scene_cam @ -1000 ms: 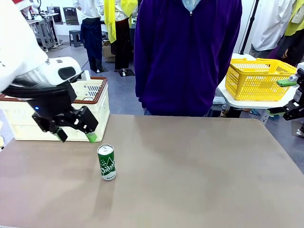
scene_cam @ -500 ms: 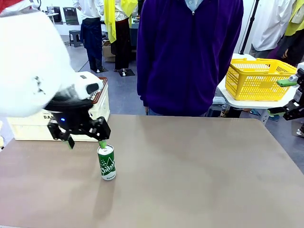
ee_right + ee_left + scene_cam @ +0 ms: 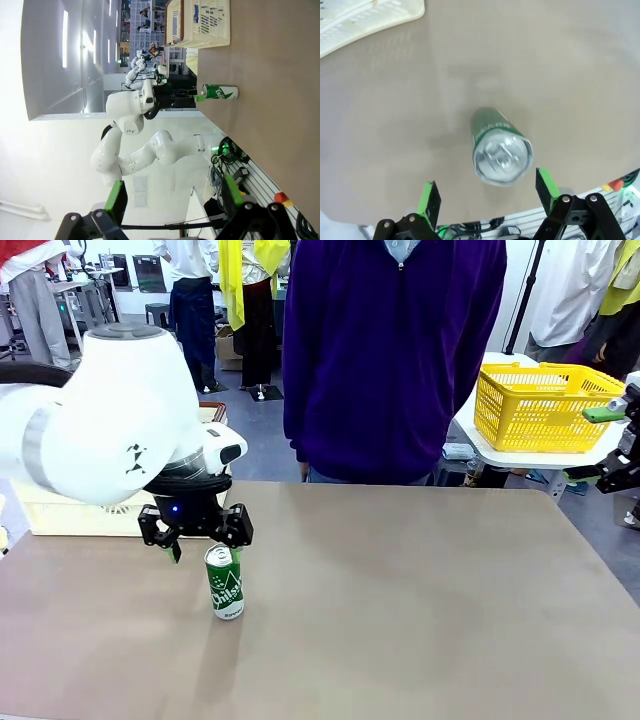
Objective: Place the drinks into the Shopping basket.
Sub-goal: Pick up one drink and place it into the Shopping basket.
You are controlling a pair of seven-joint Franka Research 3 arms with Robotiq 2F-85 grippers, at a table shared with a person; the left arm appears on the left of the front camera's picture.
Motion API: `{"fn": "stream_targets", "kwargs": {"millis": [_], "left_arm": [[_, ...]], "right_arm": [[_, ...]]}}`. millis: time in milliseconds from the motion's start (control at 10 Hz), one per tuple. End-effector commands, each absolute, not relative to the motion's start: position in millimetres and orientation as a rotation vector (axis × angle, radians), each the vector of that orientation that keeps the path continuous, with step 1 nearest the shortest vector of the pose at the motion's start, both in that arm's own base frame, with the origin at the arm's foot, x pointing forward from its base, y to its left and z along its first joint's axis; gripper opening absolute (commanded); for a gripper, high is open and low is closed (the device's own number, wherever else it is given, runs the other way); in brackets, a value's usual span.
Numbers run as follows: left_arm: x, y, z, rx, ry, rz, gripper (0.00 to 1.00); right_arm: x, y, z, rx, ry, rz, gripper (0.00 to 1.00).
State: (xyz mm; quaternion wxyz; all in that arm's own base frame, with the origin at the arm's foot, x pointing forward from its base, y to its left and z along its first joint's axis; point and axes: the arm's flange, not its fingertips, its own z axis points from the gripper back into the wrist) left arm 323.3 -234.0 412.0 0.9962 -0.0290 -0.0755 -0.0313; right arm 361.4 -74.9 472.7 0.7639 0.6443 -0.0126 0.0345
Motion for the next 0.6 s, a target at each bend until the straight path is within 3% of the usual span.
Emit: {"fn": "stream_targets", "kwargs": {"millis": [0, 500], "left_arm": [[349.8, -238.4, 403.4, -0.064, -0.116, -0.065, 1.0], [365.2, -250.9, 369.7, -0.081, -0.006, -0.122, 1.0]], "right_arm": [[360.3, -76.4, 477.1, 1.389, -0.009, 0.075, 1.0], [360.3, -76.4, 477.1, 1.389, -0.009, 0.075, 1.0]]}}
